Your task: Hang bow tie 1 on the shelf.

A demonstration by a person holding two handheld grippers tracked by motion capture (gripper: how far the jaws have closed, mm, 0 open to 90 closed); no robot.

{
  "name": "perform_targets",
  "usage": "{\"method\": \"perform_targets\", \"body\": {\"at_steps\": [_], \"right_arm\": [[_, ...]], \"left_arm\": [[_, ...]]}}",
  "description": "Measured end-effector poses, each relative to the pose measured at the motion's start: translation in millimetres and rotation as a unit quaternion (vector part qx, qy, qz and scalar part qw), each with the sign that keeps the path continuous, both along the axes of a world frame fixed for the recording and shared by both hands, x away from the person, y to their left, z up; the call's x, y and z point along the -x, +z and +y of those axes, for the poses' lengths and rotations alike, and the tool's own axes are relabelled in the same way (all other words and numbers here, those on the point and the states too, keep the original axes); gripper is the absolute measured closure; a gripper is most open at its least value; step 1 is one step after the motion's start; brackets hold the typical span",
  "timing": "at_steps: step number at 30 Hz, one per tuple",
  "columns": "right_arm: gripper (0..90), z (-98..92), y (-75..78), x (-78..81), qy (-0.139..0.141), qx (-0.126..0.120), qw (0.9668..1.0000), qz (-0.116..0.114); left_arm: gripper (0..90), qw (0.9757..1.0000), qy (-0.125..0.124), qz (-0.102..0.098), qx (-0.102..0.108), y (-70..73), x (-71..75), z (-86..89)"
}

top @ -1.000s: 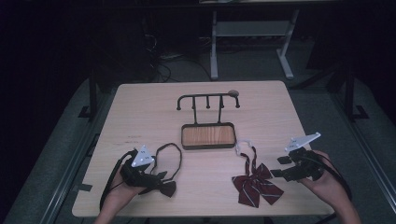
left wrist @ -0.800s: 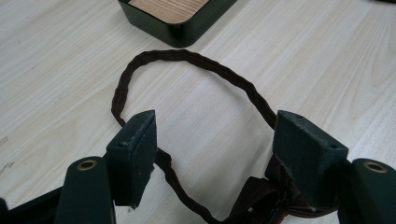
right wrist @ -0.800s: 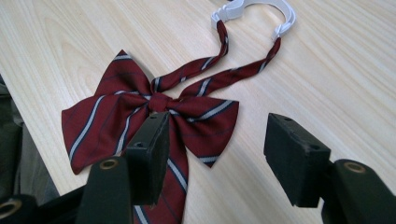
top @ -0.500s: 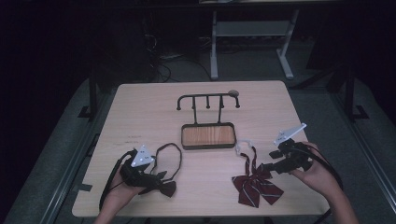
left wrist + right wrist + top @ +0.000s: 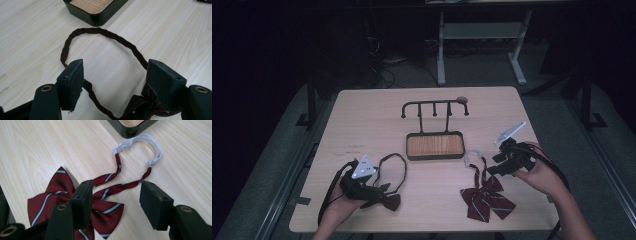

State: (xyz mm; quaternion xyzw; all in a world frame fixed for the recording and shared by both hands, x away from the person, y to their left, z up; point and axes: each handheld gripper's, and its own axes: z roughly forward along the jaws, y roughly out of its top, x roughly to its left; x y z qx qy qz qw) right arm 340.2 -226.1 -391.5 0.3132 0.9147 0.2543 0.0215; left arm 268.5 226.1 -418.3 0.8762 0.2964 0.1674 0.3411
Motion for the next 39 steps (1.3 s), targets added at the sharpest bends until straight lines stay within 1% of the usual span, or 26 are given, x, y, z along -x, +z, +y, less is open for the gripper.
{"method": "perform_targets", "body": {"at_steps": [3,4,5,6,7,8,9,11,13,14,15,16,17,18,19,21,23,26,28,31,36,37,39], "right_arm": [[44.1,2.2,-0.3,-4.0,-0.001,0.007,1.0000,0.003],[44.2,2.9,-0.8,-6.5,0.000,0.009,1.0000,0.002],[44.6,4.6,-1.0,-12.0,-0.004,0.015,0.9999,0.006],[44.6,4.6,-1.0,-12.0,-0.004,0.015,0.9999,0.006],[45.6,5.1,-1.2,-17.1,-0.005,0.017,0.9998,0.004],[45.6,5.1,-1.2,-17.1,-0.005,0.017,0.9998,0.004],[45.7,5.1,-1.1,-20.1,-0.007,0.014,0.9998,0.008],[48.8,6.2,-1.6,-25.5,-0.012,0.018,0.9997,0.014],[48.8,10.2,-3.2,-32.7,-0.013,0.030,0.9993,0.017],[48.7,11.5,-4.2,-35.1,-0.012,0.034,0.9992,0.018],[48.7,11.5,-4.2,-35.1,-0.012,0.034,0.9992,0.018],[48.8,12.7,-5.4,-37.0,-0.014,0.035,0.9991,0.018],[48.8,14.2,-8.5,-41.1,-0.016,0.036,0.9989,0.024],[48.8,14.2,-8.5,-41.1,-0.016,0.036,0.9989,0.024],[48.9,15.5,-12.3,-44.9,-0.020,0.042,0.9986,0.026],[49.0,16.2,-14.1,-46.7,-0.022,0.045,0.9984,0.027],[49.7,17.8,-19.7,-52.5,-0.027,0.053,0.9977,0.034],[50.7,19.1,-23.2,-55.6,-0.031,0.058,0.9970,0.041],[51.9,21.3,-28.7,-59.9,-0.035,0.066,0.9961,0.047],[53.1,24.5,-33.7,-62.9,-0.038,0.077,0.9951,0.049],[55.1,26.3,-37.5,-66.0,-0.045,0.087,0.9939,0.051],[56.8,27.3,-38.6,-66.9,-0.049,0.090,0.9932,0.055],[57.1,27.9,-39.0,-67.2,-0.052,0.092,0.9929,0.056]], "left_arm": [[30.9,1.0000,0.000,0.001,-0.001,-0.6,-0.4,0.6],[30.9,1.0000,0.001,0.002,-0.001,-0.7,-0.9,1.1],[30.9,1.0000,0.001,0.002,0.000,-0.8,-1.5,1.6],[30.8,1.0000,0.001,0.002,0.000,-0.8,-1.5,1.6],[30.8,1.0000,0.000,0.002,-0.001,-0.4,-1.5,1.7],[30.8,1.0000,0.000,0.002,-0.001,-0.4,-1.5,1.7],[30.8,1.0000,0.000,0.001,-0.001,-0.3,-1.5,1.8],[30.9,1.0000,0.000,0.002,0.003,0.2,-1.2,1.9],[30.8,0.9999,-0.002,0.001,0.010,2.2,-0.4,2.0],[30.8,0.9999,-0.002,0.001,0.010,2.2,-0.4,2.0],[30.8,0.9999,-0.002,-0.001,0.011,2.4,-0.2,1.9],[30.8,0.9999,-0.002,-0.001,0.011,2.5,-0.1,2.0],[30.8,0.9999,-0.001,0.000,0.010,2.2,-0.5,2.5],[30.8,0.9999,-0.001,0.000,0.010,2.2,-0.5,2.5],[30.8,1.0000,-0.001,0.002,0.009,2.3,-0.9,3.0],[30.9,0.9999,0.001,0.003,0.010,1.8,-1.1,3.6],[30.8,1.0000,0.000,0.005,0.007,1.7,-1.9,4.5],[30.9,1.0000,0.001,0.005,0.006,1.8,-2.0,4.8],[30.9,1.0000,0.002,0.006,0.007,1.8,-1.9,4.9],[30.9,1.0000,0.002,0.006,0.008,1.3,-2.2,5.0],[30.8,0.9999,0.003,0.005,0.011,1.1,-2.5,5.5],[30.8,0.9999,0.002,0.006,0.011,1.0,-2.8,5.5],[30.8,0.9999,0.001,0.006,0.011,0.9,-2.8,5.4]]}}
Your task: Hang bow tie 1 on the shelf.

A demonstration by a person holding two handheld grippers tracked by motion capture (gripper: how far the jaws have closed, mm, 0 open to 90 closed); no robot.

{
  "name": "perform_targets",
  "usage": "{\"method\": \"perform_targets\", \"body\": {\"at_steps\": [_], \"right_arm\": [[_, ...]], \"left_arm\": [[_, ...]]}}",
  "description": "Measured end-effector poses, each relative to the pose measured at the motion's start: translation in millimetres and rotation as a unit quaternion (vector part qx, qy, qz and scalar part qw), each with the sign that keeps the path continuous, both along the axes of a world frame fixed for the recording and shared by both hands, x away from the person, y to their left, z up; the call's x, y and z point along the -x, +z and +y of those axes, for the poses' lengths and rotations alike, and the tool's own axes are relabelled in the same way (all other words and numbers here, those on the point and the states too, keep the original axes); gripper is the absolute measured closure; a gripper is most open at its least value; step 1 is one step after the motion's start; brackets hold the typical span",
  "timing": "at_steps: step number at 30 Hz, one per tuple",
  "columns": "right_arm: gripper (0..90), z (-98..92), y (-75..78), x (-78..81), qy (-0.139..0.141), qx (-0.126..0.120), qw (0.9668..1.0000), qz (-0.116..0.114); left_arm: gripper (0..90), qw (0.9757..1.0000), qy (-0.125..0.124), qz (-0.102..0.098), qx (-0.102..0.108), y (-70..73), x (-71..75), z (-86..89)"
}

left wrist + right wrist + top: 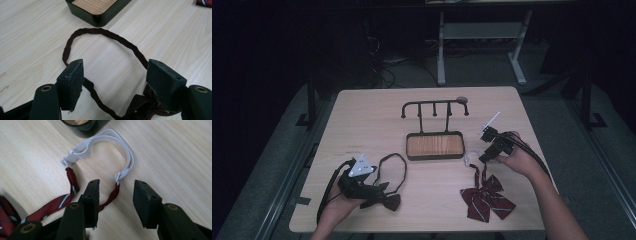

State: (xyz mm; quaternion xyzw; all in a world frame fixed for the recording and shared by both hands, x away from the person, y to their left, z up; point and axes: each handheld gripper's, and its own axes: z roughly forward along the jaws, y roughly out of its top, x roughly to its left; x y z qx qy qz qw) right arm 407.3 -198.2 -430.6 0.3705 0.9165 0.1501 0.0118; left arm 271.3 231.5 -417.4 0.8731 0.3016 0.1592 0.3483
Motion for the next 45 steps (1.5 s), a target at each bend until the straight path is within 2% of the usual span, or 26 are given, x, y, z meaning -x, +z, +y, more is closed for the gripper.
{"method": "perform_targets", "body": {"at_steps": [13,19,26,27,33,45], "right_arm": [[66.6,5.9,-8.0,-4.0,-0.006,0.026,0.9996,0.002],[77.5,8.6,-9.2,-2.5,-0.001,0.043,0.9991,-0.005],[84.4,9.4,-9.3,-0.7,0.007,0.059,0.9981,-0.017],[86.1,8.8,-8.3,0.3,0.006,0.056,0.9984,-0.010],[86.9,5.8,-4.4,3.8,0.008,0.049,0.9988,-0.004],[86.8,-6.1,19.4,18.0,0.027,-0.014,0.9995,-0.007]], "left_arm": [[30.8,1.0000,-0.001,0.000,0.002,1.2,0.4,0.6],[30.8,1.0000,0.000,-0.001,0.004,1.1,0.3,0.5],[30.8,1.0000,-0.001,0.000,0.002,1.3,0.2,1.1],[30.8,1.0000,0.000,0.000,0.003,1.5,0.1,1.4],[30.8,1.0000,-0.001,0.002,0.001,0.5,-0.3,1.1],[30.6,1.0000,-0.002,0.006,0.000,-1.3,-0.7,0.2]]}}
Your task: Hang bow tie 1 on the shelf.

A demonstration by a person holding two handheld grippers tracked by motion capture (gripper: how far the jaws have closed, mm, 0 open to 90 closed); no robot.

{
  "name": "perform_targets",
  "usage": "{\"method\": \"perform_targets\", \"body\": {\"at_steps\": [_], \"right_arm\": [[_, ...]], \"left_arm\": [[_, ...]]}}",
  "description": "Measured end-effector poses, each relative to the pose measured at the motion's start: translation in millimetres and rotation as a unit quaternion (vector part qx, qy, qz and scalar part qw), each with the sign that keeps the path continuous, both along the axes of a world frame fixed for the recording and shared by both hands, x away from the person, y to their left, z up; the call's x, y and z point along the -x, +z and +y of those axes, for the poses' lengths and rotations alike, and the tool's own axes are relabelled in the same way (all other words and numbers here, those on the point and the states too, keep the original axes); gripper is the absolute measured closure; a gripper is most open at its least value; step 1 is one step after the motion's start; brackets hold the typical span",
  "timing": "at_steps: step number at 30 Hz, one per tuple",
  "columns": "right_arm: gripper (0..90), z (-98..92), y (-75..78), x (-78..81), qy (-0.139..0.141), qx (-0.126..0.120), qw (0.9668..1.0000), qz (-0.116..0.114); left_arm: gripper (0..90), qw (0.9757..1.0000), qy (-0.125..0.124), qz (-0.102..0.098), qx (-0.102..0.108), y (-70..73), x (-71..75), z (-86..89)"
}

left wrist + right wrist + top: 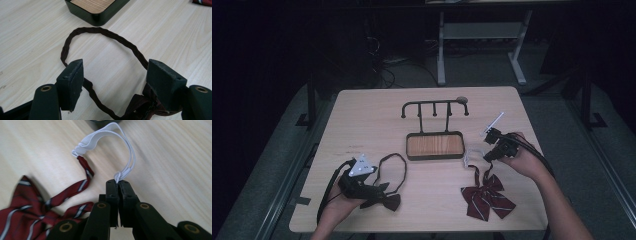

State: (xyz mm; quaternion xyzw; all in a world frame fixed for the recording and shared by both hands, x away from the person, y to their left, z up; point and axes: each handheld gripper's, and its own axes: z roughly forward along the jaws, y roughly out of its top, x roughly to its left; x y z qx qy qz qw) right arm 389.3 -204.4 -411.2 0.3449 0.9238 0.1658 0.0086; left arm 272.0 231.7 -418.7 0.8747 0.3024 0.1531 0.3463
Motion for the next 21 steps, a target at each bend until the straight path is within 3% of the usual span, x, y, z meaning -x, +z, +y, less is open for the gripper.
{"method": "perform_targets", "body": {"at_steps": [16,21], "right_arm": [[86.8,-0.1,33.7,13.6,0.034,-0.022,0.9992,0.001],[86.8,0.9,49.5,19.3,0.053,-0.040,0.9978,-0.002]], "left_arm": [[30.4,1.0000,-0.001,0.003,-0.001,-0.6,-0.2,-0.2],[30.4,1.0000,0.000,0.004,0.000,-0.9,-0.3,-0.3]]}}
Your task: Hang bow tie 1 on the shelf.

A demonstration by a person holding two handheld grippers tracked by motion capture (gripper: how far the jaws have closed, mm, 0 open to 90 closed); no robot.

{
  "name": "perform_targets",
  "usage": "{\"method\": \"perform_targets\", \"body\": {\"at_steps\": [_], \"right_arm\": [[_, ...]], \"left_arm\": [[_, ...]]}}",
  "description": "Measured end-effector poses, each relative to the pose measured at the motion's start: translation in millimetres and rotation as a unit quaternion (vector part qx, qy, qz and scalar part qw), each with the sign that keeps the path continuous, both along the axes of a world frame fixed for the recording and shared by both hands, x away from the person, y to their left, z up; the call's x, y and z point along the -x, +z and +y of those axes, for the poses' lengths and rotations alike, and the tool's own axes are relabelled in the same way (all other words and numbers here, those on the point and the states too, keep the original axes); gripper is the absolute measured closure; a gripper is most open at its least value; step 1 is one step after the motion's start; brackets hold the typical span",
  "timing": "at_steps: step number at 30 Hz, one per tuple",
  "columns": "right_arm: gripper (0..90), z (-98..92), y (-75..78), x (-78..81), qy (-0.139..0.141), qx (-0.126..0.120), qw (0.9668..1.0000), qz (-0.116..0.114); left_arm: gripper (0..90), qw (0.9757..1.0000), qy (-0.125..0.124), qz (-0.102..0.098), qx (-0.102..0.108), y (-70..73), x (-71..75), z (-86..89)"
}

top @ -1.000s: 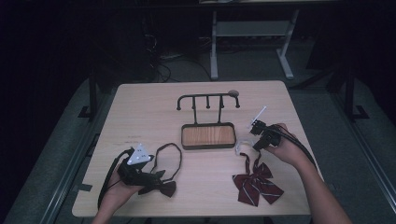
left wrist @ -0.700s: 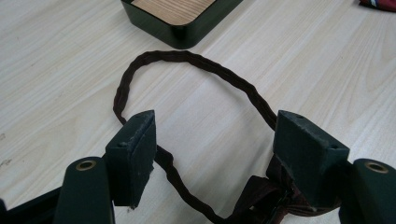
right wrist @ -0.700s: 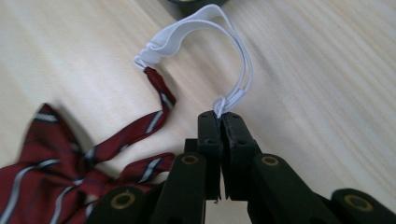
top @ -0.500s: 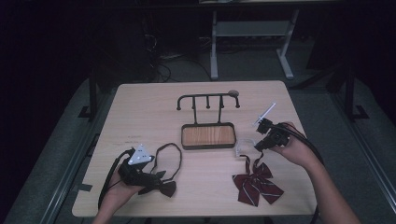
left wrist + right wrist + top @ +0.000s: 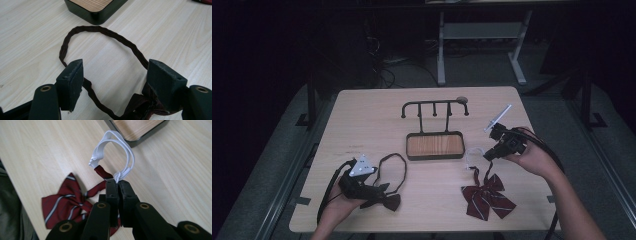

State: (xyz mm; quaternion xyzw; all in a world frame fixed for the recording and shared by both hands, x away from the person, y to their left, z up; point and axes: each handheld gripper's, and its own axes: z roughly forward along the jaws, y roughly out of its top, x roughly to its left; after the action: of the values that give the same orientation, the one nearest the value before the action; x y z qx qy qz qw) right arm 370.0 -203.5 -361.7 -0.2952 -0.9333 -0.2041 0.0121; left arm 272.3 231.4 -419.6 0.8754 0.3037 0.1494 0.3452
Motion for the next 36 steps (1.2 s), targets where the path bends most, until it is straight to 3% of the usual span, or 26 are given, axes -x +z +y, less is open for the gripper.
{"method": "perform_targets", "body": {"at_steps": [17,22,36], "right_arm": [[86.8,3.8,40.0,6.9,0.016,-0.006,0.9996,-0.022],[86.8,6.5,53.4,7.7,0.019,0.002,0.9993,-0.033],[86.8,16.0,75.0,2.5,0.020,0.007,0.9985,-0.050]], "left_arm": [[30.3,1.0000,-0.001,-0.001,0.001,-0.1,-0.3,0.5],[30.3,1.0000,0.000,0.000,0.001,-0.4,-0.2,0.1],[30.2,1.0000,-0.001,0.001,0.004,-0.5,-0.3,0.6]]}}
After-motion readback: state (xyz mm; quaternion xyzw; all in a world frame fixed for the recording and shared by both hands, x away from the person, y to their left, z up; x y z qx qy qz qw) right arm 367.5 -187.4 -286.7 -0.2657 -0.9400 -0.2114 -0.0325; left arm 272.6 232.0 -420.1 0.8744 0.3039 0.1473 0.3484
